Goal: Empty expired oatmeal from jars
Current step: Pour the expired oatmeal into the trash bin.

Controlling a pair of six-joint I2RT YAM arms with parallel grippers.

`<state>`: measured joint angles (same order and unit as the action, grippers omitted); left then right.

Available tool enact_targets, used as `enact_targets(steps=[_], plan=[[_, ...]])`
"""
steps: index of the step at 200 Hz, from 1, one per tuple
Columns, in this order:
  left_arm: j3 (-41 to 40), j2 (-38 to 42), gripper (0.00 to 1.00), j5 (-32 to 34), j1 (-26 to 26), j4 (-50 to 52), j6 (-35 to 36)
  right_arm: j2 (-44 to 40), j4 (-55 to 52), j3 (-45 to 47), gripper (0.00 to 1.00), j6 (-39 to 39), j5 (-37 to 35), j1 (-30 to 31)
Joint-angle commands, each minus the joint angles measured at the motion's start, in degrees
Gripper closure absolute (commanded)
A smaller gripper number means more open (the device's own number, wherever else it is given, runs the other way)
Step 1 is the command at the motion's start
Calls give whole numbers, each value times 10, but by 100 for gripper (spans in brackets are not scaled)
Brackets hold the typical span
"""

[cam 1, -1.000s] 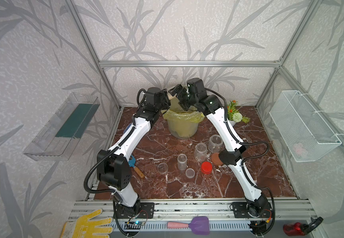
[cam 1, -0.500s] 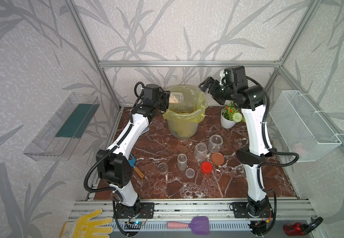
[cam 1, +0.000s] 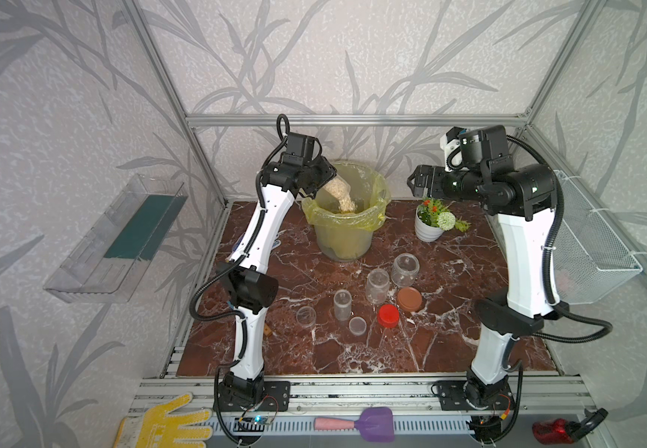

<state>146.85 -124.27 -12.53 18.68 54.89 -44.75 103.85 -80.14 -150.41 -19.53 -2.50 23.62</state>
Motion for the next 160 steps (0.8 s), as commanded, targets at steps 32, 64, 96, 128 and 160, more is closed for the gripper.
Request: enact_targets(steps=[32,64,96,128,160], plan=[[86,-55,100,64,32,110,166,-219,241,402,1,74,-7,-40],[83,-46,100,109,46,104,253,-276,242,485,1,98,2,-47],[81,-36,100,135,62,84,362,-304,265,544,1,103,26,-50],[82,-38,100,218,105,76,470,-314,297,581,1,107,53,-50],[88,-26,100,172,104,50,433,-306,308,598,1,103,72,-50]])
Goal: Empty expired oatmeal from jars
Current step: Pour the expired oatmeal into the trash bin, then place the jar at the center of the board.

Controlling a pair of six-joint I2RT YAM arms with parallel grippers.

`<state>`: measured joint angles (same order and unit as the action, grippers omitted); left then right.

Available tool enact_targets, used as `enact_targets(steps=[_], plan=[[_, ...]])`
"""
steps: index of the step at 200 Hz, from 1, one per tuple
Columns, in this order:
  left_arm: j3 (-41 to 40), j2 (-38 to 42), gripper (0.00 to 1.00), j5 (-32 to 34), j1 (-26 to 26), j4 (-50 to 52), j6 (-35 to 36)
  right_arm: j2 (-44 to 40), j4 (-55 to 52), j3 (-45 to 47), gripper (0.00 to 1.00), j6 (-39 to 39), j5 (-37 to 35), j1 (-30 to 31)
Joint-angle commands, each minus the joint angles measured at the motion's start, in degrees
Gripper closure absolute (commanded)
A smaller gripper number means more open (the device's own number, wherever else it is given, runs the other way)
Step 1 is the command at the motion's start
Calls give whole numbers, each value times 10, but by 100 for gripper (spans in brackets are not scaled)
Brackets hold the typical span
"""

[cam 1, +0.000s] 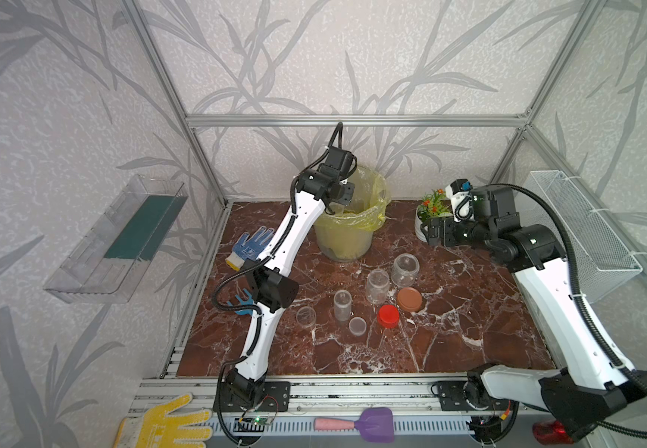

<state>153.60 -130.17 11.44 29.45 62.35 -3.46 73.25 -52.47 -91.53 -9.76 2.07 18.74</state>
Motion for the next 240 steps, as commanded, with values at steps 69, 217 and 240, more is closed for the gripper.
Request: enact_targets(steps=[69,217,240], plan=[[51,22,100,-43,6,2,7,17,69,24,1,-10,98,1],[-262,358,100,-1,-2,-216,-478,2,374,114,11,-432,240,57],[-520,490,100,17,-2,-417,-567,-21,452,166,15,-494,185,101]])
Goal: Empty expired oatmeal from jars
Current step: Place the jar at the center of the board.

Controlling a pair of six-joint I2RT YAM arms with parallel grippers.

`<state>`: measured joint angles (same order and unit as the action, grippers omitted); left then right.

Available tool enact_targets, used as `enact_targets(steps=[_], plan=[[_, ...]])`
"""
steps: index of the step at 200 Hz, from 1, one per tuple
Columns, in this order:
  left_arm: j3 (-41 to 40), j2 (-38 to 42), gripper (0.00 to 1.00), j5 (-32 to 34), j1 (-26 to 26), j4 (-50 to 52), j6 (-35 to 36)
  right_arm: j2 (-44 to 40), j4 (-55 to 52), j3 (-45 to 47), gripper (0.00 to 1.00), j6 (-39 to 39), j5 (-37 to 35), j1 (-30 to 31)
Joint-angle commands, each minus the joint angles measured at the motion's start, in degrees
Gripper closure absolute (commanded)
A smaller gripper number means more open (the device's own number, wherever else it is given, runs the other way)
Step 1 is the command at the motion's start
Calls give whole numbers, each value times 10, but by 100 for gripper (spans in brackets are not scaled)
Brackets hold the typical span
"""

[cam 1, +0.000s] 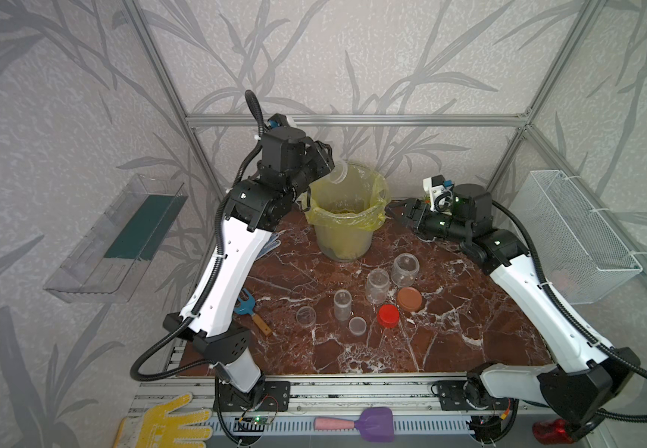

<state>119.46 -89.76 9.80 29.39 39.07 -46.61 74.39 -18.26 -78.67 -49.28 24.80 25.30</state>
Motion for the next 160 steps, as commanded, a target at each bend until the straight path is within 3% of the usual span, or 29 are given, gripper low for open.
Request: enact_targets(steps=[1,20,47,88,136,160], plan=[[-190,90,100,35,-1,-193,-139,-33,113,38,15,-102,-44,37],[-325,167,100,57,-1,-262,-212,-32,136,54,15,-127,-62,70],[-431,237,100,75,8,-301,-270,-24,163,84,14,-154,-106,137],[-588,338,100,108,24,-363,-367,-15,288,168,11,-201,-192,227],[-643,416,100,110,24,-319,-377,63,412,175,8,-232,-254,321],[-635,442,100,120,24,-242,-391,102,479,173,7,-257,-280,361]])
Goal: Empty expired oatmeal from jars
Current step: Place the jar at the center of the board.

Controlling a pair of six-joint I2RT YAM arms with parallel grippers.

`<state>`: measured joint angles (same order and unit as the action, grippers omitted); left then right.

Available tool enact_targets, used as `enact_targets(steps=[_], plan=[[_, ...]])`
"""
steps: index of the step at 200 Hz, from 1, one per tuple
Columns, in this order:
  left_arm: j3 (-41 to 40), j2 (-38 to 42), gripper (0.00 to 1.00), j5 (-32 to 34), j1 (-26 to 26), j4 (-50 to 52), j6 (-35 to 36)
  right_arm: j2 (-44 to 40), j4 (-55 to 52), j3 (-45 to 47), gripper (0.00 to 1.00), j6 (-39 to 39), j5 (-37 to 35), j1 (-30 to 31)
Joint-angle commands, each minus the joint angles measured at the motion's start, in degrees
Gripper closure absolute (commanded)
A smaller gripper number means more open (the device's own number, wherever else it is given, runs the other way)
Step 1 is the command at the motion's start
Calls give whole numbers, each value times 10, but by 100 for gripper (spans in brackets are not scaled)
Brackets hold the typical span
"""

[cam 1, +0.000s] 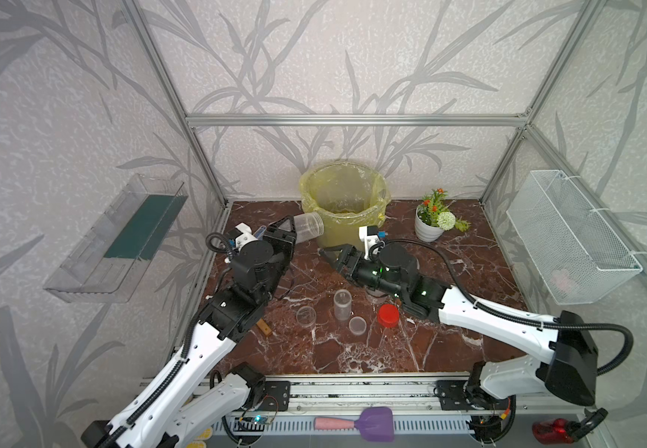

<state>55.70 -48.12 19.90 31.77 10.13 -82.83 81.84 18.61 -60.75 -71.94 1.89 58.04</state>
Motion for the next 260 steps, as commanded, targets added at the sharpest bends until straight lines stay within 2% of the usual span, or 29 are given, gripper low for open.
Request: enact_targets(steps=[1,25,84,111,185,228,260], plan=[[2,26,100,19,0,48,-28,29,113,-6,7,-31,-52,34],[-21,47,100,1,0,47,-35,55,127,-29,7,-28,-65,48],[-88,97,100,4,0,57,-77,76,158,-43,8,-34,-85,54],[-93,101,100,-9,0,46,-76,105,180,-56,8,-62,-101,53],[-80,115,100,-2,0,60,-40,150,219,-86,9,-93,-64,42],[-93,99,100,-42,0,45,-44,169,214,-116,11,-114,-9,16],[-88,73,100,-67,0,21,-26,188,234,-116,15,-135,5,12]])
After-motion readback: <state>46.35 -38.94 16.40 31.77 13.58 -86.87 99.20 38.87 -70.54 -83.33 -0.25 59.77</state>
